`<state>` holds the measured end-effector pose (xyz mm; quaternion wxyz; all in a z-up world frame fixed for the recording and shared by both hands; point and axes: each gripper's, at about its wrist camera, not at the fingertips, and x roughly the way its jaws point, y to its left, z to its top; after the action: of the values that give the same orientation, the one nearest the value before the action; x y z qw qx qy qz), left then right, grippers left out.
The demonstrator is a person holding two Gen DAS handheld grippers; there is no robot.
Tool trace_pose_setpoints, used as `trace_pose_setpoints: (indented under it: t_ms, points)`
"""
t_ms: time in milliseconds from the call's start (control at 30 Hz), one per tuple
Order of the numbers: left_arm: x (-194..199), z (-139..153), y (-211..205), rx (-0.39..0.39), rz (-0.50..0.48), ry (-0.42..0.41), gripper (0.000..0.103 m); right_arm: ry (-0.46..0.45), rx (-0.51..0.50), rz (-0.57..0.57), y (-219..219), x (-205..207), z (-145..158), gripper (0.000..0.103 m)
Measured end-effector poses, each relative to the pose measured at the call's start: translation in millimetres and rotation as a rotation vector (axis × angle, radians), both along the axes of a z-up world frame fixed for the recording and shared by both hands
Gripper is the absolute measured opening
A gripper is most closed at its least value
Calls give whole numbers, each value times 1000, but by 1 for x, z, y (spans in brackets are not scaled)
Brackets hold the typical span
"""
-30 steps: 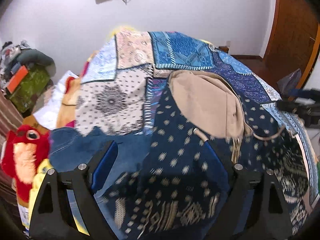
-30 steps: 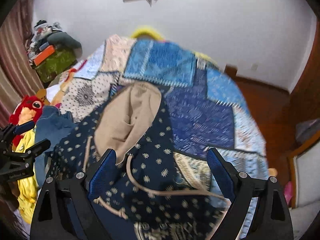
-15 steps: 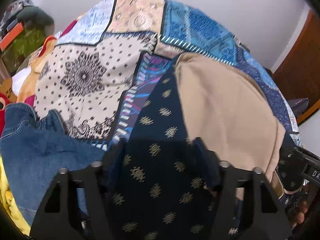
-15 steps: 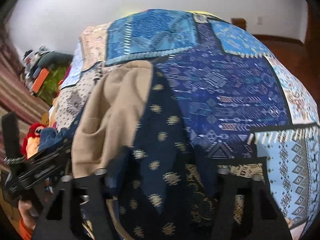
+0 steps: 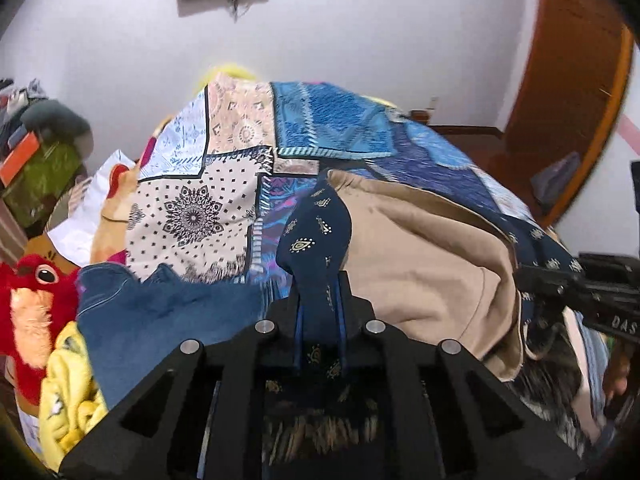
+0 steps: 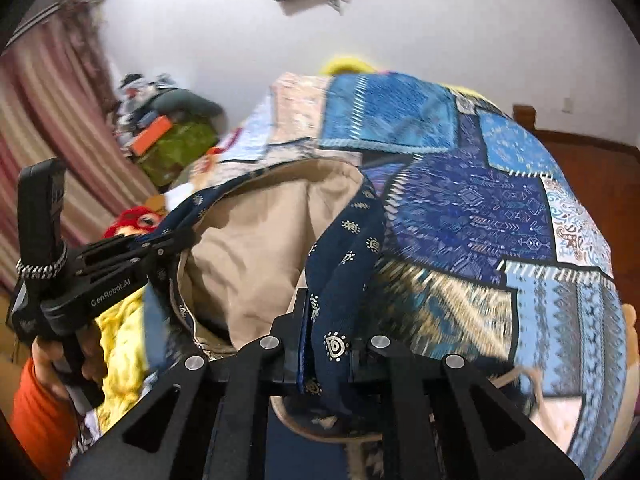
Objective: Fold large clothes
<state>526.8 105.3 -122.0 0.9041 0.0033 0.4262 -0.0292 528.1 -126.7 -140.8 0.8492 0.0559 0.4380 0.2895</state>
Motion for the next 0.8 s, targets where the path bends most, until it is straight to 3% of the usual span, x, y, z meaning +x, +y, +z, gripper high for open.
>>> trace_pose_setpoints:
  t_ms: [200,333,433,533,633,667,733,800]
  points:
    - [-79,3,-7,-19,-72,29,13,-23,-54,56,-9,-82,7,10]
    - [-123,-25,-12,23,-89,70,13,-45,-150,63,-14,-122,-9,11]
    - [-143,-58,-12,40,-81,123,14,-101,-321,34,-12,-141,-26,11]
    - [-155,-93,-11,26,-51,185,16,-97,-478,1,-10,-151,-47,11]
    - [-164,-114,-8,34,-14,176,21,-127,-690,-89,-17,-150,-70,11]
    - [-166,-115,-7,42,1,164,28,-118,-728,-106,-23,-148,-77,12]
    - [-169,-116,-6,70,23,148,41,-60,-700,-99,-40,-146,-87,12]
    - [-170,-118,-2,113,54,139,65,-29,-665,-104,-51,-145,-88,12]
